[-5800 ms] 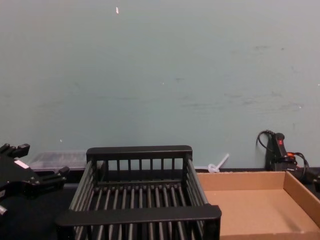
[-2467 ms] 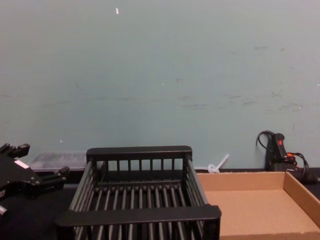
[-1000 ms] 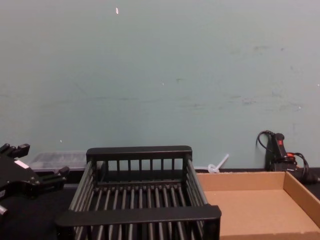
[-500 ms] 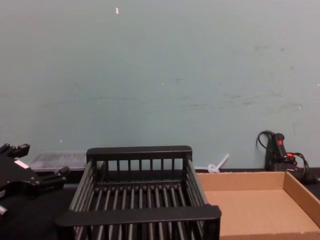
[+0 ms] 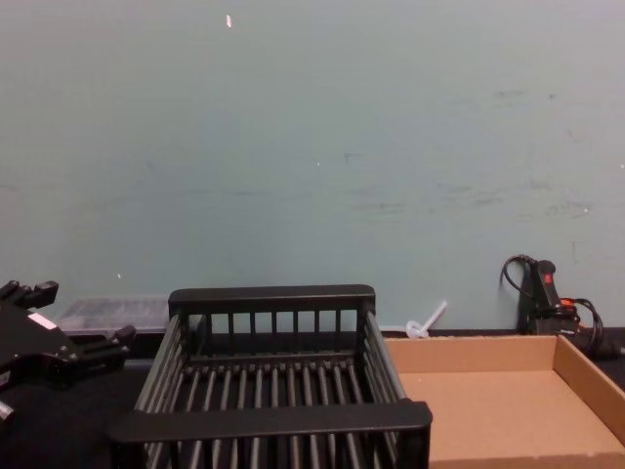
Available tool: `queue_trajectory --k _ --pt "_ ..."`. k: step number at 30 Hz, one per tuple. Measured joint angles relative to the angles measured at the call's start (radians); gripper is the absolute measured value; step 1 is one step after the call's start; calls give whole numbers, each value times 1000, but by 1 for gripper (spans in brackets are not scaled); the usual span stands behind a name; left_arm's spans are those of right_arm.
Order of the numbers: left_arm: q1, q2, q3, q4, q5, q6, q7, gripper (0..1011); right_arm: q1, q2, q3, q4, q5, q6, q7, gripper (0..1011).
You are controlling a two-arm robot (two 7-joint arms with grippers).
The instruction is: Pick up the white tape and place it into the black box , Pick up the silver tape and place it into the brown box.
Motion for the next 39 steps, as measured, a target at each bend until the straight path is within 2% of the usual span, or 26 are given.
queue_trajectory --k 3,4,12,19,20,25,29,39 --pt "0 0 0 0 0 0 0 1001 0 0 0 0 0 0 0 860" --pt "0 0 0 0 0 0 0 1001 0 0 0 0 0 0 0 860" --pt "0 0 0 0 0 0 0 1001 0 0 -1 0 0 -1 -1 620" --pt "0 0 0 0 0 0 0 1001 0 0 -1 0 1 -1 -1 366" --pt "0 0 0 0 0 0 0 1001 0 0 -1 0 1 -1 -1 366" --pt "0 0 0 0 0 0 0 1001 0 0 -1 0 1 -1 -1 170" --pt "0 0 0 0 0 0 0 1001 0 0 -1 0 1 -1 -1 94" --pt "0 0 0 0 0 0 0 1001 0 0 -1 0 2 -1 -1 91"
